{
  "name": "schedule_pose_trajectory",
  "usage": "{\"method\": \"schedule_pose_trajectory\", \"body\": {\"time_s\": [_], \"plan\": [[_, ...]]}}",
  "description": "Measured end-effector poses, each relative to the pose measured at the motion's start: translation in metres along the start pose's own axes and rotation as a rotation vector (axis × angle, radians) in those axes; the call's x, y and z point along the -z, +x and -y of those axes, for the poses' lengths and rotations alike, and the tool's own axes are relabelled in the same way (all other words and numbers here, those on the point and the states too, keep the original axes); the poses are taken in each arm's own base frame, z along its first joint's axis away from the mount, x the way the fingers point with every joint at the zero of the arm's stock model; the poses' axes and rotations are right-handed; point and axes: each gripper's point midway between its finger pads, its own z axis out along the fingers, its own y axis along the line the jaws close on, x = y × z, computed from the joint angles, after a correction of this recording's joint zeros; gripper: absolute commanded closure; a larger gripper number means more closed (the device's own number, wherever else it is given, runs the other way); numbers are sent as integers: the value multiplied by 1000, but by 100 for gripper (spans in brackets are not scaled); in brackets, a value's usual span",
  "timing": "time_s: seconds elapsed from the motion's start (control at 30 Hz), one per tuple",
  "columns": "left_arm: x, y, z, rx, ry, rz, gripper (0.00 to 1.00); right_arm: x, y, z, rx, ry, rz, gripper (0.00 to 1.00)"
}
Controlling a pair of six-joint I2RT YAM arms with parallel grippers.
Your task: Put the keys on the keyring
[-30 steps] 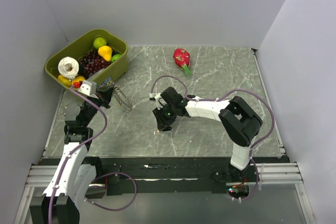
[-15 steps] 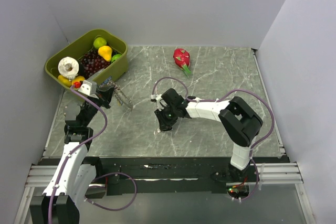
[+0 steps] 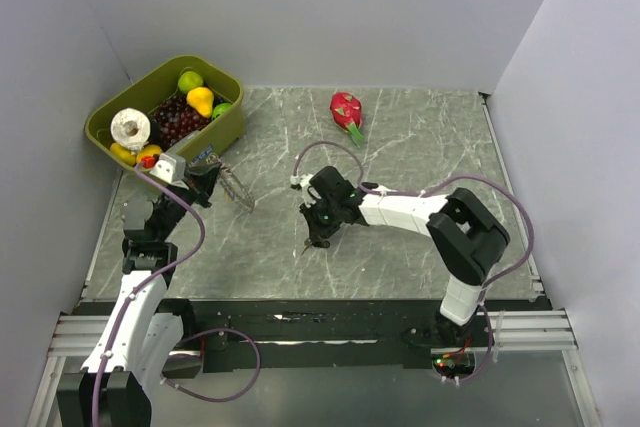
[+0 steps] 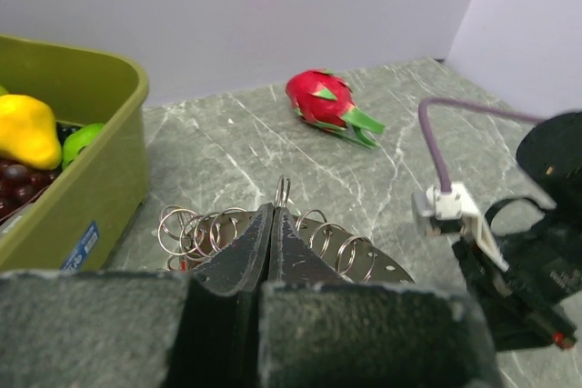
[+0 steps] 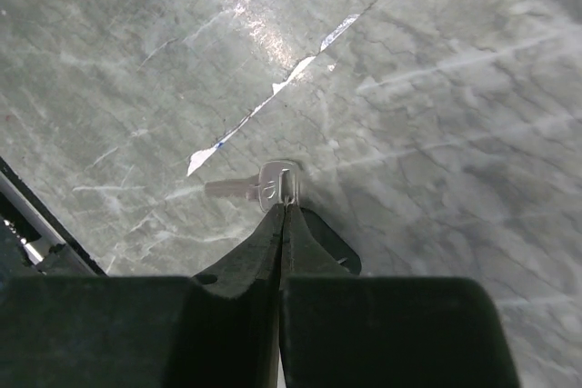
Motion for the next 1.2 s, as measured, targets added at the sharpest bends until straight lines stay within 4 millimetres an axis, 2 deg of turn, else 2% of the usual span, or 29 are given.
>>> {"method": "schedule_pose_trajectory", "body": {"time_s": [0.17, 0.27, 0.4, 0.5, 0.63, 0.77, 0.83, 0.97, 1.1, 1.2], "plan": [[-1, 10, 12, 11, 78, -38, 99, 24, -9, -1, 15, 31, 58, 100], [-2, 17, 27, 23, 139, -62, 99, 43, -14, -3, 23, 49, 112, 100], [-3, 32, 72, 39, 278, -114, 99, 81, -22, -9, 28, 67, 219, 100], [2, 31, 109, 56, 374, -102, 99, 113, -28, -18, 36, 55, 332, 100], [19, 42, 135, 91, 433, -58, 99, 143, -20, -26, 36, 32, 443, 100], [30, 67, 149, 126, 465, -98, 99, 158, -6, -28, 23, 30, 481, 100], [30, 72, 154, 128, 483, -114, 99, 165, -1, -28, 17, 34, 501, 100], [23, 77, 159, 115, 505, -148, 99, 179, 0, -29, 15, 42, 539, 100], [11, 79, 162, 113, 519, -169, 99, 183, -4, -26, 9, 66, 535, 100], [2, 72, 167, 115, 546, -171, 99, 184, -6, -25, 6, 74, 544, 100]]}}
